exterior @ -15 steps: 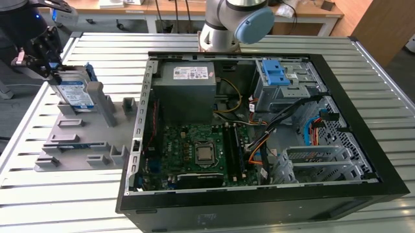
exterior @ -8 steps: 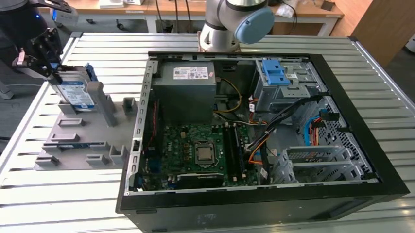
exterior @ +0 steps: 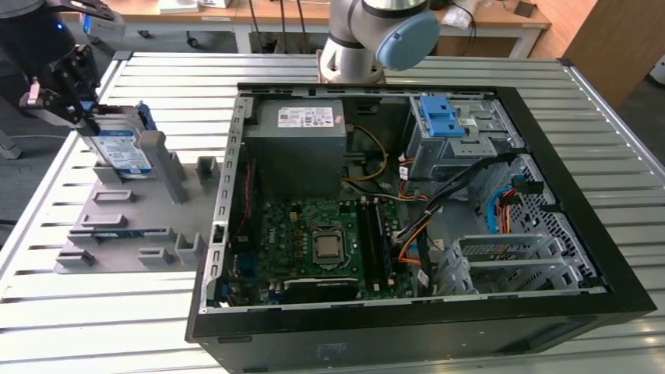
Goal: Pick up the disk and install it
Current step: 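Pick up the disk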
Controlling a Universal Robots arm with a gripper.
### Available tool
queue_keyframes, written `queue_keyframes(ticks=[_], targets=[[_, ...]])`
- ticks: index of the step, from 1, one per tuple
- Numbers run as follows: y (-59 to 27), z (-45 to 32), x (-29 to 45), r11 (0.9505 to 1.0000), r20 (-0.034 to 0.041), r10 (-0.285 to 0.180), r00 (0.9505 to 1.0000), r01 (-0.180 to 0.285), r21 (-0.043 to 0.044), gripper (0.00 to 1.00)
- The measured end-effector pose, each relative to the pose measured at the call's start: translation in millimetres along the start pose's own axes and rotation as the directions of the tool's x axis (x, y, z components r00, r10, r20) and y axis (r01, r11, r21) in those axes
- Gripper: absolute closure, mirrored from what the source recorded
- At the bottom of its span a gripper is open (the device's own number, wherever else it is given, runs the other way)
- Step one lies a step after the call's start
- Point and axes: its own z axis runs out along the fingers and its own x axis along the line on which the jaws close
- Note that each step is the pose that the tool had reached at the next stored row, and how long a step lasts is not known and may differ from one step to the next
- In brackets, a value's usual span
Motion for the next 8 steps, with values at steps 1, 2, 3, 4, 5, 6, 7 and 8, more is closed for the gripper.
queue_keyframes(ticks=[1,2,3,4,5,6,7,8], targets=[[0.0,0.0,0.1,1.0000,-0.0005,-0.004,1.0000,0.004,0.0000,0.64],[0.0,0.0,0.2,1.0000,-0.0006,-0.006,1.0000,0.006,-0.0001,0.64],[0.0,-0.1,0.2,1.0000,-0.0007,-0.006,1.0000,0.006,-0.0002,0.64],[0.0,-0.1,0.3,1.0000,-0.0008,-0.006,1.0000,0.006,-0.0003,0.64],[0.0,-0.1,0.3,1.0000,-0.0008,-0.007,1.0000,0.007,-0.0003,0.64],[0.0,-0.1,0.3,1.0000,-0.0008,-0.007,1.0000,0.007,-0.0003,0.64],[0.0,-0.1,0.3,1.0000,-0.0007,-0.007,1.0000,0.007,-0.0003,0.64],[0.0,-0.1,0.3,1.0000,-0.0008,-0.007,1.0000,0.007,-0.0003,0.64]])
